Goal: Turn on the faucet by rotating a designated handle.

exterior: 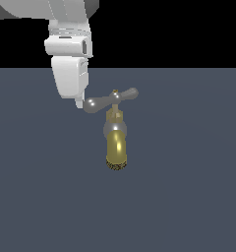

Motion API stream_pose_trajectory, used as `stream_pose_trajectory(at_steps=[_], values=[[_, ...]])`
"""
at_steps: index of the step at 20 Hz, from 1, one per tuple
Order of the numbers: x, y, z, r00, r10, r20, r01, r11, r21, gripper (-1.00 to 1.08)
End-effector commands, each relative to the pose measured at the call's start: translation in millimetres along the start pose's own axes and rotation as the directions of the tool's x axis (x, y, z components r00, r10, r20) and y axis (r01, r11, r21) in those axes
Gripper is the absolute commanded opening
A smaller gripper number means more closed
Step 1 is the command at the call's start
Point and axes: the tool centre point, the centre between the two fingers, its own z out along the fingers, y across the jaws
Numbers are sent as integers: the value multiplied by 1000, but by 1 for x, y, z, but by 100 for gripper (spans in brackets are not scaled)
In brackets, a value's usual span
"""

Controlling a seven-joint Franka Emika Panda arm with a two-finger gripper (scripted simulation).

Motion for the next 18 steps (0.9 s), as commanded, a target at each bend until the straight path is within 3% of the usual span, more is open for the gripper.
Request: stream_pose_trajectory(at_steps=[1,16,18], values=[[17,8,0,1000,21,-4,-21,1000,-5,-100],[45,49,0,1000,19,-5,-19,1000,-8,-100],[32,46,0,1000,-4,-4,4,1000,-6,-100]])
